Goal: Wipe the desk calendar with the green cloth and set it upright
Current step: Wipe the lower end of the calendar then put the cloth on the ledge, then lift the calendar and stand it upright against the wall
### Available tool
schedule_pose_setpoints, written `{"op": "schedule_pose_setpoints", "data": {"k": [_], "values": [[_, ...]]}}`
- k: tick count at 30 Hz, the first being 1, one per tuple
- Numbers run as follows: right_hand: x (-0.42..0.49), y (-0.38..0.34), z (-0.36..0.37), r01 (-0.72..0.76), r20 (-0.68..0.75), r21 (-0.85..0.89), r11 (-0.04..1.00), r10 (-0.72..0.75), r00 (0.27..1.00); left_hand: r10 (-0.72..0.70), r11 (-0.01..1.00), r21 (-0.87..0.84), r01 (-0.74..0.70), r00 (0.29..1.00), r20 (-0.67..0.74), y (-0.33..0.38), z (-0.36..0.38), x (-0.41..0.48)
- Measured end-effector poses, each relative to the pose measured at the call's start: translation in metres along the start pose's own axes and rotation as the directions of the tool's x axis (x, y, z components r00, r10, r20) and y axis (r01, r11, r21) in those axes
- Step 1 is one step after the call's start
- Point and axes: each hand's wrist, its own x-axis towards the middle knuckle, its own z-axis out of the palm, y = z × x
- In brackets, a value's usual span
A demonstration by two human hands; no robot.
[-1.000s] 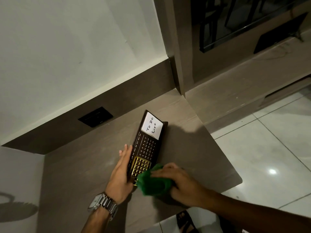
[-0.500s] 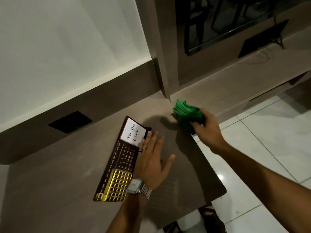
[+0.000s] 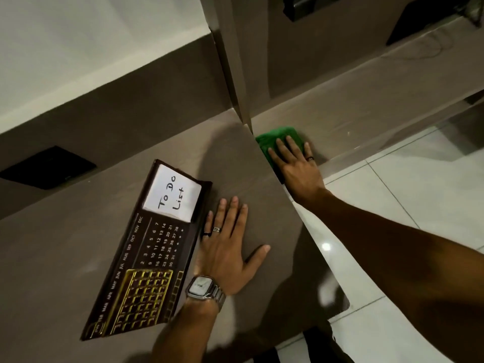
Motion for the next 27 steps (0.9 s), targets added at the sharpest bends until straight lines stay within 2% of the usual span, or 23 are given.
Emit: {"op": "schedule_pose_setpoints", "data": {"k": [4,7,10,12,14,17,19,21,23,25,27], "values": [[-0.004,0.004,0.003,0.028,0.002,0.008,1.000,-0.028,1.000,-0.002,1.000,-0.007,0.002,1.000,0.025,0.000,-0.001,0.000],[-0.005,0.004,-0.017,-0.002,-0.074,0.218,0.976,0.019,0.997,-0.003,1.000,-0.005,0.003,0.998,0.065,0.002,-0.006,0.000],[-0.016,-0.016,-0.042,0.009,-0.259,0.488,0.873,0.135,0.956,0.001,1.000,-0.026,0.001,0.996,0.095,0.002,-0.017,-0.001],[-0.023,-0.036,-0.060,0.108,-0.303,0.605,0.789,0.102,0.948,0.020,1.000,-0.025,-0.018,0.997,0.071,0.001,-0.031,-0.001],[-0.030,-0.061,-0.079,0.207,-0.312,0.661,0.721,0.013,0.950,0.042,0.999,0.003,-0.042,0.999,-0.024,-0.003,-0.054,-0.003],[-0.035,-0.096,-0.104,0.318,-0.336,0.656,0.685,-0.113,0.935,0.039,0.999,0.035,-0.032,0.976,-0.213,-0.016,-0.097,-0.004],[-0.038,-0.120,-0.118,0.382,-0.345,0.629,0.677,-0.197,0.918,-0.006,1.000,0.004,0.008,0.961,-0.278,-0.031,-0.123,-0.010],[-0.039,-0.143,-0.127,0.457,-0.369,0.547,0.701,-0.289,0.884,-0.064,0.998,-0.022,0.061,0.965,-0.254,-0.049,-0.137,-0.022],[-0.039,-0.162,-0.134,0.469,-0.348,0.419,0.777,-0.340,0.874,-0.125,0.992,-0.050,0.118,0.975,-0.186,-0.067,-0.142,-0.040],[-0.036,-0.174,-0.137,0.424,-0.271,0.291,0.858,-0.351,0.896,-0.155,0.984,-0.106,0.142,0.980,-0.128,-0.079,-0.142,-0.061],[-0.031,-0.179,-0.140,0.368,-0.143,0.270,0.890,-0.341,0.929,-0.171,0.972,-0.183,0.147,0.977,-0.127,-0.089,-0.140,-0.081]]}}
